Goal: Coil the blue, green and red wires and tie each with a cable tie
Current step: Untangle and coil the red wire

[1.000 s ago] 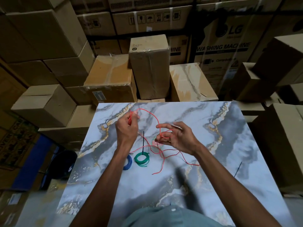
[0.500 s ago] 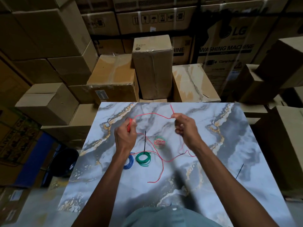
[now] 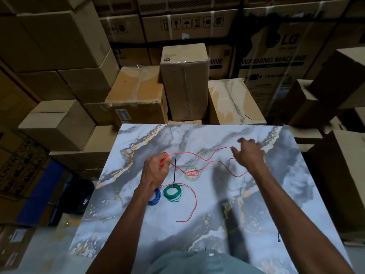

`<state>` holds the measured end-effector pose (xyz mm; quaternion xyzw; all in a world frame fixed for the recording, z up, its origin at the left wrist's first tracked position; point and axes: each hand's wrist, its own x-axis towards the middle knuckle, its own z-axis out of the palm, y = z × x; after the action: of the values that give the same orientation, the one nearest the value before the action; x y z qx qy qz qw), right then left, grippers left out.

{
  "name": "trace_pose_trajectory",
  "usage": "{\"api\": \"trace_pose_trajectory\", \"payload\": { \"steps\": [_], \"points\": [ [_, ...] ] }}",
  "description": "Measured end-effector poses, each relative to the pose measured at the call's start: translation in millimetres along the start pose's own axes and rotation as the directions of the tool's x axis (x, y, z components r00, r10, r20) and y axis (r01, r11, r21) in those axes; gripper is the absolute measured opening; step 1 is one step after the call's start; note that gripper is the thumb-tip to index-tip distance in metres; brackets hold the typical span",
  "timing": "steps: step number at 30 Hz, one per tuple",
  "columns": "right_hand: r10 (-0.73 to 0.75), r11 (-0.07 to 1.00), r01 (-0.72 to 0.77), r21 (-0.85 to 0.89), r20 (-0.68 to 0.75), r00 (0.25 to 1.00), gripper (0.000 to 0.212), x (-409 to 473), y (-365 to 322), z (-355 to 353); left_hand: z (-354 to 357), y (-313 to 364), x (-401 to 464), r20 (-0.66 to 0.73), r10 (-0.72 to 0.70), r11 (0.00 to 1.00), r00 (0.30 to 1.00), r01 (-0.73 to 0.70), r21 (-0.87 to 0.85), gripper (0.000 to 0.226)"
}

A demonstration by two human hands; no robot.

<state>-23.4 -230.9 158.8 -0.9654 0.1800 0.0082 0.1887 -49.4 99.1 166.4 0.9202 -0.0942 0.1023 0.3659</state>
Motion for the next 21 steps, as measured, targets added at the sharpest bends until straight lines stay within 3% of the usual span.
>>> {"api": "trace_pose_trajectory", "payload": {
  "steps": [3,5,7,8,11,14,21],
  "points": [
    [-0.304,0.950,0.313,0.018,-0.190,0.933,0.043,-24.1,-34.8,12.5,4.6,9.6,6.5,0.051,0.010,0.998,0.999,-0.007,-0.065,0.040],
    [-0.493,0.834,0.522,0.179,-0.187,0.850,0.045,-43.8,-62.8,10.9,5.2,18.1,10.2,0.087,0.014,0.994,0.996,-0.004,-0.111,0.041],
    [-0.548,0.737,0.513,0.440,-0.056,0.834,0.041,-61.9,-85.6,8.2,4.6,25.9,14.0,0.128,0.003,0.984,0.992,0.020,-0.176,0.039],
    [-0.541,0.727,0.485,0.487,-0.029,0.840,0.038,-67.5,-92.2,10.9,2.9,29.8,16.0,0.151,-0.003,0.977,0.989,0.035,-0.208,0.038],
    [-0.558,0.757,0.553,0.349,-0.095,0.824,0.050,-77.6,-99.7,18.0,-3.3,39.5,19.0,0.213,0.017,0.963,0.977,0.041,-0.266,0.039],
    [-0.480,0.805,0.446,0.391,-0.013,0.877,0.065,-75.9,-97.9,18.4,-10.1,42.4,21.9,0.266,0.016,0.937,0.964,0.078,-0.340,0.042],
    [-0.488,0.782,0.465,0.415,-0.056,0.871,0.068,-41.2,-82.2,-32.3,-25.8,57.1,19.3,0.503,-0.036,0.741,0.863,0.361,-0.566,0.039]
  ]
}}
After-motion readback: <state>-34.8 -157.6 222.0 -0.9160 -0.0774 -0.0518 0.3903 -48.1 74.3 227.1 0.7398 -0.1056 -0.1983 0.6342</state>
